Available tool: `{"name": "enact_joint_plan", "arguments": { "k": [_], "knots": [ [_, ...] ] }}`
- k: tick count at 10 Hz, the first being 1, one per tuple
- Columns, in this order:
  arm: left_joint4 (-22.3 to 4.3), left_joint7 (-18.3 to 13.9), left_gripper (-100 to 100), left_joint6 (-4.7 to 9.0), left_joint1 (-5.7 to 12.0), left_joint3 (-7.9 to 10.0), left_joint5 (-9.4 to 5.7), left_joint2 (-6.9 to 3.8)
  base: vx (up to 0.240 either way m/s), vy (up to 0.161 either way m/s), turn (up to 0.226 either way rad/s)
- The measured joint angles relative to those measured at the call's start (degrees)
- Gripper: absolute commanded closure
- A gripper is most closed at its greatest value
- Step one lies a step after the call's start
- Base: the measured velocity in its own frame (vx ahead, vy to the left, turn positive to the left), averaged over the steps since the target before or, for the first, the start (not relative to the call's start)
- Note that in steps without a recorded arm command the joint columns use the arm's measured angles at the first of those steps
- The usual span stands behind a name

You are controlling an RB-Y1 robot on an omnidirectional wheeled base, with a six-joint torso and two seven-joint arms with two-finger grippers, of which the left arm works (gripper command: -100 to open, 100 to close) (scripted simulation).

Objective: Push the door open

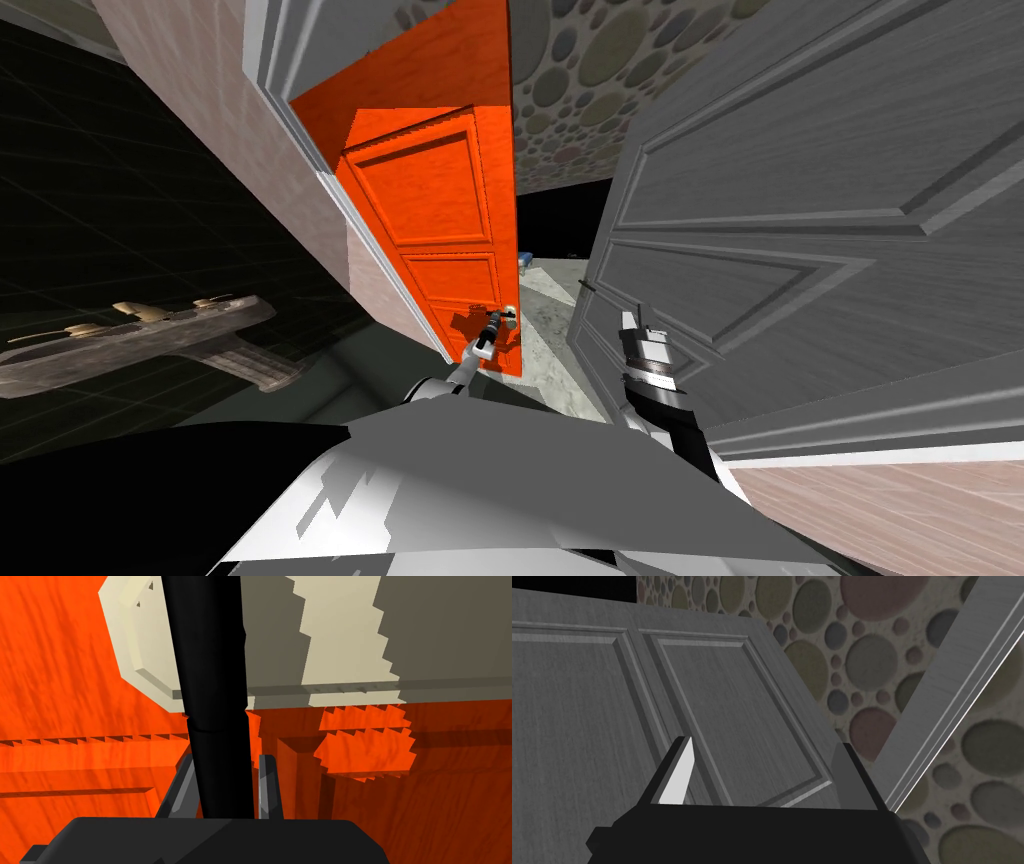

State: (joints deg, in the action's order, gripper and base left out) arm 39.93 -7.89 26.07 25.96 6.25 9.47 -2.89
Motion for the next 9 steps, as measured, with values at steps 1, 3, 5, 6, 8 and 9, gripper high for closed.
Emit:
{"name": "enact_joint_plan", "arguments": {
  "k": [1, 3, 5, 6, 8, 9],
  "knots": [
    [1.39, -0.15, 100, -0.6, -0.49, -0.14, 0.05, -0.11, 0.106, -0.078, 0.043],
    [4.21, -0.17, 100, -2.42, -2.31, 0.33, -0.18, -0.5, 0.148, -0.112, 0.073],
    [1.87, 0.26, 100, -1.95, -0.73, 1.41, -0.57, -0.93, 0.082, -0.051, 0.016],
    [1.6, 0.41, 100, -1.48, -0.8, 1.92, -0.78, -1.14, 0.163, -0.111, 0.062],
    [0.94, 1.33, 100, -1.22, -0.85, 3.41, -1.19, -1.0, 0.189, -0.134, 0.088],
    [2.34, 1.31, 100, -1.76, -1.74, 3.67, -1.35, -1.29, 0.186, -0.157, 0.1]
  ]
}}
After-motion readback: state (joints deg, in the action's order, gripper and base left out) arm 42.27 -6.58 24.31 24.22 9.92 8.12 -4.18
